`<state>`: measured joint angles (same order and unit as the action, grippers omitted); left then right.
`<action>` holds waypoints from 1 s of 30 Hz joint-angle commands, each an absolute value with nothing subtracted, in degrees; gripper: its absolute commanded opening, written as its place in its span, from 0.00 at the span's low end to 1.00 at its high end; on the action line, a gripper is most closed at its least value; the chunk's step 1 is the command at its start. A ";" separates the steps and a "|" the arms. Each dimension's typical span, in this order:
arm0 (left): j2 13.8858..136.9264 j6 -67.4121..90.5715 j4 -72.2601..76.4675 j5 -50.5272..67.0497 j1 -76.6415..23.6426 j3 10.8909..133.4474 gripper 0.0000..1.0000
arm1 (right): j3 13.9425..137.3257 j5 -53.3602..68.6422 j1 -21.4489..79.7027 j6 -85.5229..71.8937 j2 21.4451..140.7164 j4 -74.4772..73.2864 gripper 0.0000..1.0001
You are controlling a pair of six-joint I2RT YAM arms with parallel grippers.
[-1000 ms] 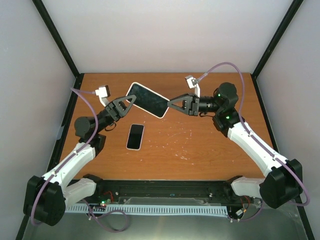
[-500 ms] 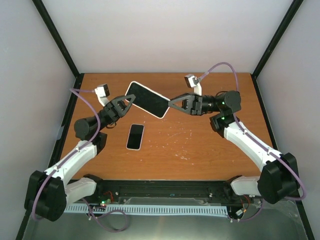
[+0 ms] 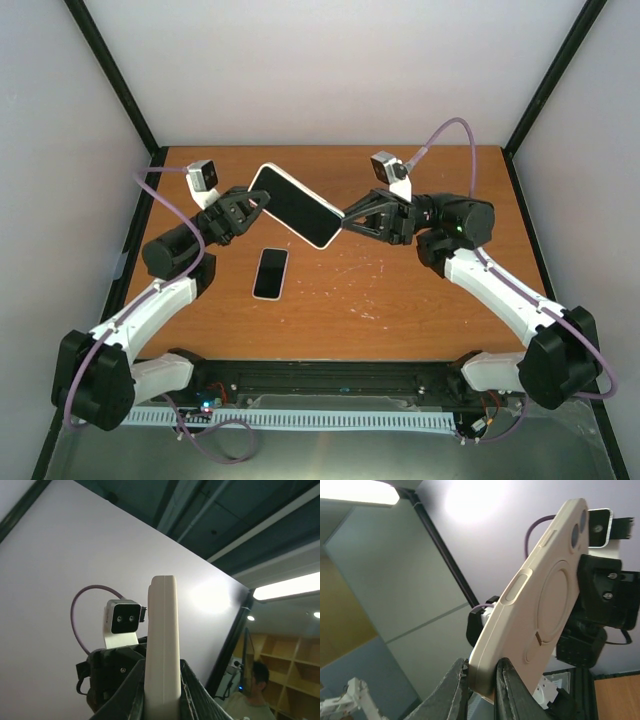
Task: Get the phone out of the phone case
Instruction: Remove the phone case from the phone.
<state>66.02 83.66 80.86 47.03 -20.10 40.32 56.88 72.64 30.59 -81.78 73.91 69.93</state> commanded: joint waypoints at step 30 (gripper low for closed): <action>74.76 96.66 102.13 58.25 -23.82 46.71 0.00 | 60.43 73.83 29.16 -46.92 69.35 19.49 0.03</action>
